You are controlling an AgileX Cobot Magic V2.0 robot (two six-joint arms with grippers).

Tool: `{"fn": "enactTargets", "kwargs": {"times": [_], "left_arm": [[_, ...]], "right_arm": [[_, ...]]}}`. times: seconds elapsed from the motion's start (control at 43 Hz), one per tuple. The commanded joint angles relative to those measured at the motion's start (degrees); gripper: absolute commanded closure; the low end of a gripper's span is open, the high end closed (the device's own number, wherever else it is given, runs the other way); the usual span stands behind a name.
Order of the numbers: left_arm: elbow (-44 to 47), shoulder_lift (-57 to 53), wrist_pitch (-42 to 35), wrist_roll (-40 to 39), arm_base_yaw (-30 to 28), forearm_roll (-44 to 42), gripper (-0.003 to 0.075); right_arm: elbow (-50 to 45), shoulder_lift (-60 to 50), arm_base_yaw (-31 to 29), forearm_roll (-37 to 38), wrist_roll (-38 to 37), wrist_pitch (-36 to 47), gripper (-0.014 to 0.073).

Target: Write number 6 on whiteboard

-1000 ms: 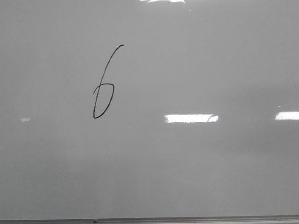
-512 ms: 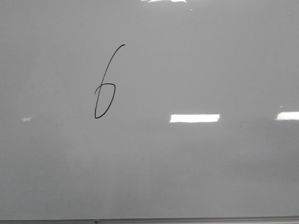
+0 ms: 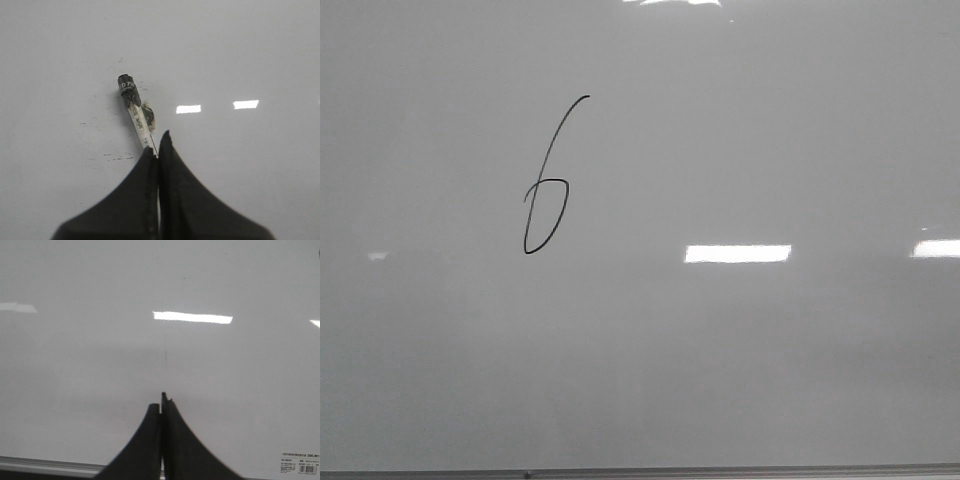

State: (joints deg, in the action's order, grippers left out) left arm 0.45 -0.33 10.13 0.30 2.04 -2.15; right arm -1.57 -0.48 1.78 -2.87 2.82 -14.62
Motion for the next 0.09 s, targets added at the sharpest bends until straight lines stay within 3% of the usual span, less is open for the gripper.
{"fn": "enactTargets", "kwargs": {"times": [0.0,0.07], "left_arm": [[0.24,-0.86,-4.89,-0.3,0.1,0.45,0.0741],[0.24,-0.86,-4.89,-0.3,0.1,0.45,0.0741]], "right_arm": [[0.88,-1.19,-0.3,-0.12,0.69,4.73,0.0662],[0.88,-1.19,-0.3,-0.12,0.69,4.73,0.0662]]}}
